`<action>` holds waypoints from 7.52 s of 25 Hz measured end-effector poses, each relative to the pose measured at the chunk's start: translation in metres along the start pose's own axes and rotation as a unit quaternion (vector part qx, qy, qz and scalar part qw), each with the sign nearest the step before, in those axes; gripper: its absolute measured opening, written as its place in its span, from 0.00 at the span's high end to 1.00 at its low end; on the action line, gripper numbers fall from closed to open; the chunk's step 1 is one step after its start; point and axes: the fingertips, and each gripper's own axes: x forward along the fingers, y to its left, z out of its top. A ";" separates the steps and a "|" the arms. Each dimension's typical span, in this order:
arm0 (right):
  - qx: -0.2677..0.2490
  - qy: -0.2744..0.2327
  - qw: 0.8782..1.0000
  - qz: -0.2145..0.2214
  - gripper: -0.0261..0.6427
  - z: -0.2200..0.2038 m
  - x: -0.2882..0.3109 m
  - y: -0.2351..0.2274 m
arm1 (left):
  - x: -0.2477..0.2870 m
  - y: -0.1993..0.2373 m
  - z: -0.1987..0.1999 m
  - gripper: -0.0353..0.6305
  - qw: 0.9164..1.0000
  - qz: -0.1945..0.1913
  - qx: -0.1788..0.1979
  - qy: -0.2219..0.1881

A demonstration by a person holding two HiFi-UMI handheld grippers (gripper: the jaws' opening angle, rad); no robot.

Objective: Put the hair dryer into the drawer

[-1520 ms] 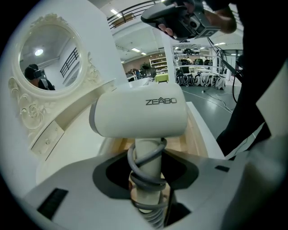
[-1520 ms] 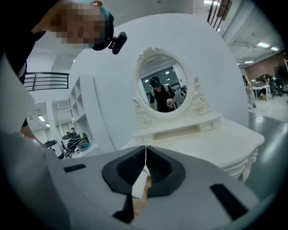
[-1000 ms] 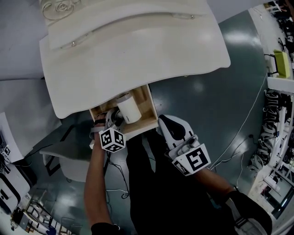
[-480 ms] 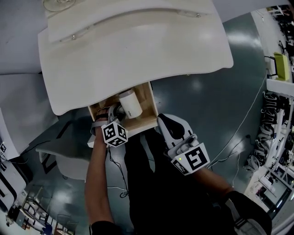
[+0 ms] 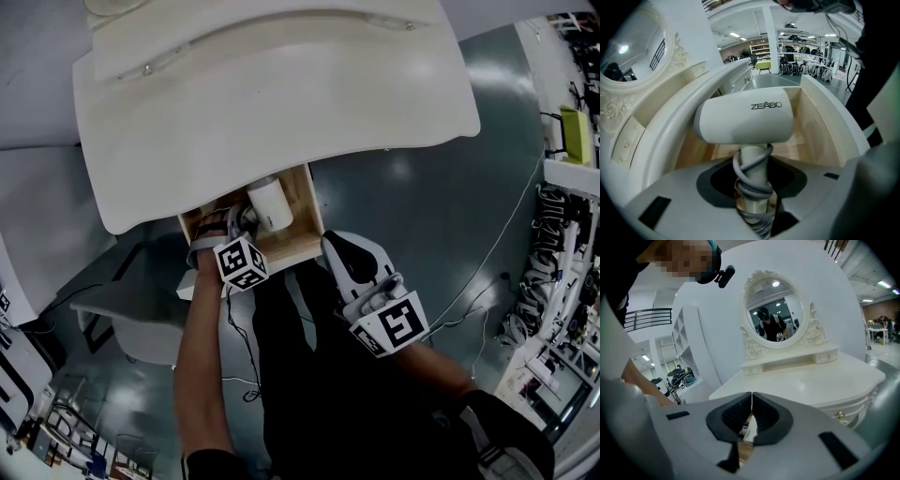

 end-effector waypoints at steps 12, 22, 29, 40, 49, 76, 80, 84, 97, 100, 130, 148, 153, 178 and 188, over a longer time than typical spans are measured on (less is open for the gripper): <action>0.005 0.012 1.000 0.001 0.91 -0.008 0.009 -0.003 | 0.019 0.004 0.001 0.65 0.999 -0.026 0.007 0.034; 0.008 0.014 1.000 -0.004 0.91 -0.008 0.012 -0.011 | 0.029 0.001 -0.001 0.65 0.998 -0.043 0.015 0.048; 0.011 0.016 1.000 -0.006 0.91 -0.011 0.009 -0.013 | 0.034 -0.003 -0.003 0.65 0.997 -0.047 0.026 0.056; 0.012 0.017 1.000 -0.008 0.91 -0.014 0.005 -0.017 | 0.035 -0.002 -0.002 0.65 0.996 -0.051 0.029 0.069; 0.011 0.015 1.000 -0.010 0.91 -0.013 0.001 -0.015 | 0.036 -0.007 -0.002 0.65 0.994 -0.055 0.049 0.077; 0.001 0.011 1.000 -0.011 0.91 -0.017 -0.013 0.001 | 0.027 -0.015 0.002 0.58 0.996 -0.075 0.006 0.044; -0.002 0.012 1.000 -0.009 0.91 -0.017 -0.015 0.005 | 0.020 -0.013 0.002 0.57 0.997 -0.070 -0.010 0.034; -0.006 0.011 1.000 -0.009 0.91 -0.014 -0.019 0.008 | 0.011 -0.013 0.005 0.56 0.997 -0.064 -0.017 0.027; -0.018 0.000 1.000 -0.001 0.91 0.002 -0.038 0.024 | -0.045 0.004 0.030 0.56 0.995 -0.022 -0.096 -0.034; -0.022 -0.004 1.000 0.003 0.91 0.006 -0.042 0.030 | -0.060 0.007 0.035 0.56 0.993 -0.009 -0.105 -0.045; -0.028 -0.023 0.997 0.062 0.91 0.068 -0.059 0.069 | -0.323 0.068 0.102 0.88 0.851 0.200 -0.372 -0.312; -0.019 -0.060 0.994 0.089 0.91 0.108 -0.082 0.088 | -0.460 0.038 0.106 0.91 0.755 0.374 -0.414 -0.345; -0.019 -0.061 0.994 0.088 0.91 0.102 -0.091 0.093 | -0.457 0.019 0.108 0.91 0.755 0.378 -0.415 -0.338; -0.034 -0.065 0.993 0.095 0.91 0.092 -0.104 0.111 | -0.462 0.007 0.112 0.91 0.740 0.382 -0.421 -0.358; -0.028 -0.065 0.992 0.100 0.91 0.087 -0.104 0.113 | -0.459 0.000 0.109 0.91 0.746 0.384 -0.420 -0.347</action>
